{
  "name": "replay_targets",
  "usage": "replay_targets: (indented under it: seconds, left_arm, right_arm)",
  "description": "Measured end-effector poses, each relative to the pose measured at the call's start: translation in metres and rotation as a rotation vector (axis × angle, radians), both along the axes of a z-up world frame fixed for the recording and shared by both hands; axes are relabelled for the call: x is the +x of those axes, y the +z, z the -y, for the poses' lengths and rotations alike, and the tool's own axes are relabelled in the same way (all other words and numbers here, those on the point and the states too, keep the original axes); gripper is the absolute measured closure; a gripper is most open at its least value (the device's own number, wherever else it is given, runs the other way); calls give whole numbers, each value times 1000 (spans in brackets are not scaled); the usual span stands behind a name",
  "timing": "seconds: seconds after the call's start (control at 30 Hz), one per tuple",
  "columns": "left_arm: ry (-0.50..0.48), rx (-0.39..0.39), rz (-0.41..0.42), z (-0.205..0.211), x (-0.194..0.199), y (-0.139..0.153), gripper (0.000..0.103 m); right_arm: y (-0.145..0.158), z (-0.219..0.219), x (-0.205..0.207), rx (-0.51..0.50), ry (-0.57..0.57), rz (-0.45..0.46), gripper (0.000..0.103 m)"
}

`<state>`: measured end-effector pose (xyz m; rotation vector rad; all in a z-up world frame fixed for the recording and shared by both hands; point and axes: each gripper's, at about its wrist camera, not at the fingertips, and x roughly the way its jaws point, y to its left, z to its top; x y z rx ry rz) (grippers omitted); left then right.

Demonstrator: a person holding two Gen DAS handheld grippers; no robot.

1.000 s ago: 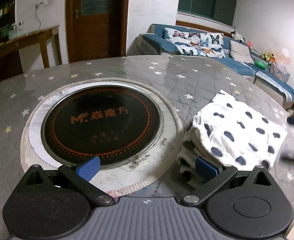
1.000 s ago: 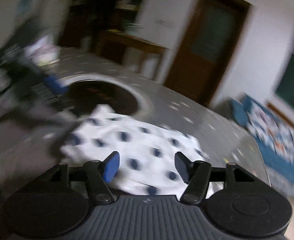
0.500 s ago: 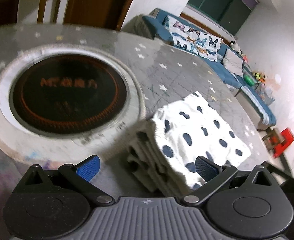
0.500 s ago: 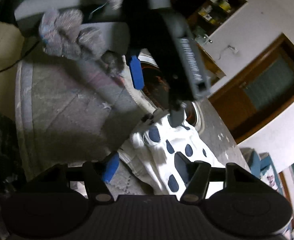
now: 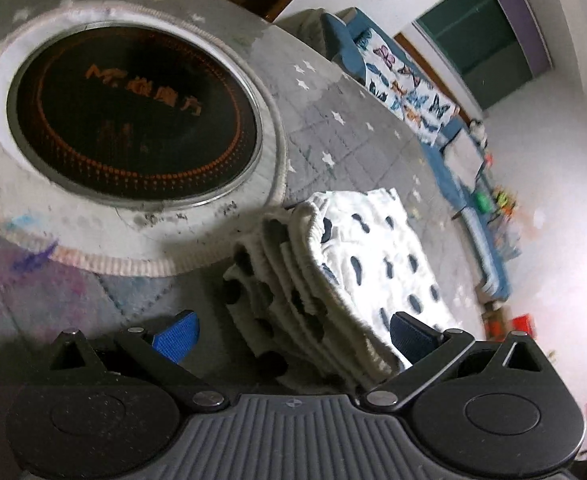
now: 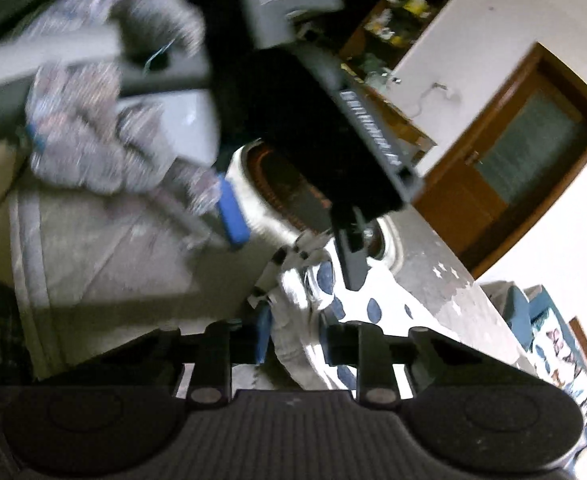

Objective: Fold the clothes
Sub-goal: 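Grasp the folded side of the bundle with the left gripper while the right gripper holds it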

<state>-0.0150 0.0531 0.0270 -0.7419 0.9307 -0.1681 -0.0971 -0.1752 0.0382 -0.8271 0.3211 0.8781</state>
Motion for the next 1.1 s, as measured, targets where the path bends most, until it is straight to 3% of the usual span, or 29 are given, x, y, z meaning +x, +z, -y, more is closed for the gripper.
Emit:
replay_targets:
  seconds: [0.37, 0.6, 0.77, 0.83, 0.9, 1.1]
  left_arm:
    - [73, -259, -26, 0, -4, -12, 0]
    - [118, -361, -65, 6, 4, -21, 2]
    - [125, -370, -59, 4, 9, -27, 23]
    - [126, -368, -59, 2, 10, -30, 45]
    - [128, -365, -59, 0, 11, -33, 59]
    - [131, -358, -61, -5, 13, -42, 70]
  right_arm:
    - [18, 14, 7, 120, -65, -43, 85]
    - [17, 16, 9, 169, -78, -74, 86]
    - [14, 23, 3, 190, -65, -110, 86]
    - [13, 25, 2, 197, -62, -129, 85]
    - [12, 28, 8, 210, -67, -162, 84]
    - [17, 43, 26, 273, -90, -263, 82]
